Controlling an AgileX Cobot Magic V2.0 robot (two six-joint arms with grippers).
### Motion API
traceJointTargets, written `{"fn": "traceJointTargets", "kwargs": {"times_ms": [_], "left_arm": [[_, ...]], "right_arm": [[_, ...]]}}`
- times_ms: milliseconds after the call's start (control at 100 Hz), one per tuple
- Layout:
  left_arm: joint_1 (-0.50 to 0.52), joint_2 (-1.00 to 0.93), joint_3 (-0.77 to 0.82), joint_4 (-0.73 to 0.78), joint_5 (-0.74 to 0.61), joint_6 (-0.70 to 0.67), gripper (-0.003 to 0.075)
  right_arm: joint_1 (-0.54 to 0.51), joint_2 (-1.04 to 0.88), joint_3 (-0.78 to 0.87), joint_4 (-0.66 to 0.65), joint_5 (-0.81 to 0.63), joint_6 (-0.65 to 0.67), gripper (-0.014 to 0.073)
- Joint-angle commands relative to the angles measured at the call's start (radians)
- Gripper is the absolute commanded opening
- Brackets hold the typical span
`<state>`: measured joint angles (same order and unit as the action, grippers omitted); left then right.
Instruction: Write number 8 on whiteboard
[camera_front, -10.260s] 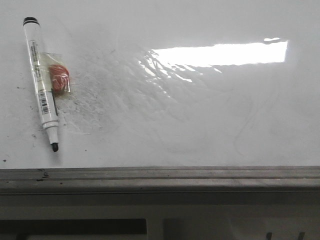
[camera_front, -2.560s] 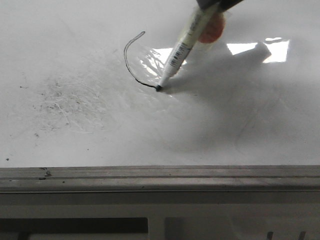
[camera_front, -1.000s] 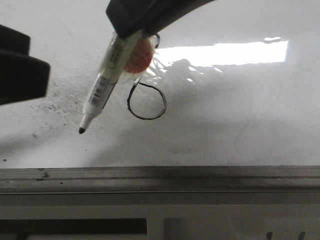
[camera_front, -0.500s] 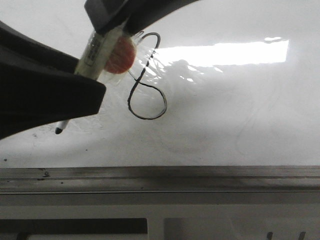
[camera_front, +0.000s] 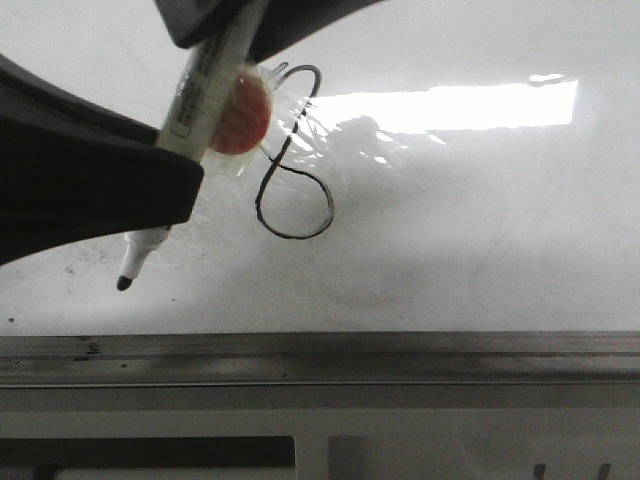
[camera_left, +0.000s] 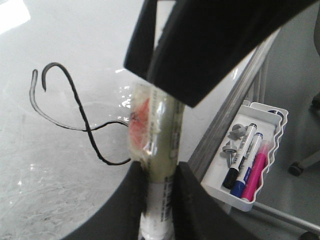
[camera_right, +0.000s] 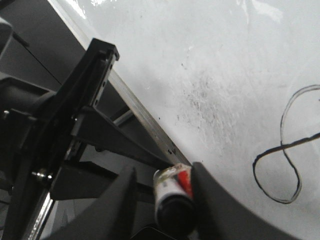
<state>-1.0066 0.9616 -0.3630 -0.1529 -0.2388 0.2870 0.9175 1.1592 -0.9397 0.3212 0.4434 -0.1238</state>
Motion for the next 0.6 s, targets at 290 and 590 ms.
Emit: {"fn": "traceJointTargets", "kwargs": {"times_ms": [290, 590], "left_arm": [[0.115, -0.032, -0.032, -0.681, -0.025, -0.015, -0.0020], [0.193, -0.013, -0.032, -0.728, 0.026, -0.015, -0.0020]], "right_arm": [[-0.006, -0.018, -0.030, 0.014, -0.046, 0.001, 0.0362], [-0.006, -0.018, -0.030, 0.015, -0.035, 0.001, 0.0362]]}}
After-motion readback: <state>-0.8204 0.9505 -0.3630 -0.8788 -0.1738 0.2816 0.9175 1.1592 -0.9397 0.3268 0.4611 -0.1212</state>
